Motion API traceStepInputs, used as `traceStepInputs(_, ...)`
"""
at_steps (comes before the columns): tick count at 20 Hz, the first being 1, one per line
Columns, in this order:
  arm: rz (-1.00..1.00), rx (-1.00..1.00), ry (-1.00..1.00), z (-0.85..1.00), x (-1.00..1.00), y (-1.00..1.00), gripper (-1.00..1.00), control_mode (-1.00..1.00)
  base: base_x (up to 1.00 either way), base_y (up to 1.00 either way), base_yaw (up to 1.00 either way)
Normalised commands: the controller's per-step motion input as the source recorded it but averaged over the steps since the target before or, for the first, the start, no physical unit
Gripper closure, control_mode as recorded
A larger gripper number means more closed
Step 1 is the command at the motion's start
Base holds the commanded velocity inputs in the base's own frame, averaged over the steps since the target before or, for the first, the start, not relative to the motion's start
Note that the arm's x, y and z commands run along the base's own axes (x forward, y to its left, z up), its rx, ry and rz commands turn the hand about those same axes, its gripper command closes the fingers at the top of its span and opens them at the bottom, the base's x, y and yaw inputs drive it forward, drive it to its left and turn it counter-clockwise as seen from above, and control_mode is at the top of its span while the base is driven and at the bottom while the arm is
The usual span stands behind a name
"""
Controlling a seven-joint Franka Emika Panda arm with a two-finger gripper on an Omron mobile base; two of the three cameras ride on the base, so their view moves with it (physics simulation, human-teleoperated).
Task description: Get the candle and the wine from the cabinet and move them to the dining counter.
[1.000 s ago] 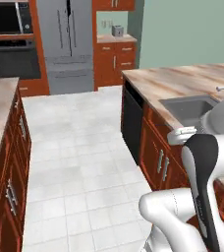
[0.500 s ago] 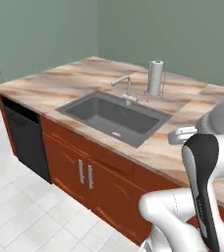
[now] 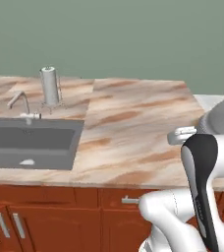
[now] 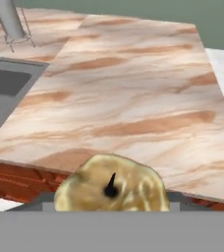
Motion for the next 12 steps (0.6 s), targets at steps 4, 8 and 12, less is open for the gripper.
traceStepInputs(4,0.00,0.00,0.00,0.00,0.00,0.00,1.00,1.00,-0.05,0.00,-1.00)
traceStepInputs(8,0.00,0.00,0.00,0.00,0.00,0.00,1.00,1.00,-0.03,-0.45,-0.53)
traceStepInputs(12,0.00,0.00,0.00,0.00,0.00,0.00,1.00,1.00,0.04,-1.00,-0.03)
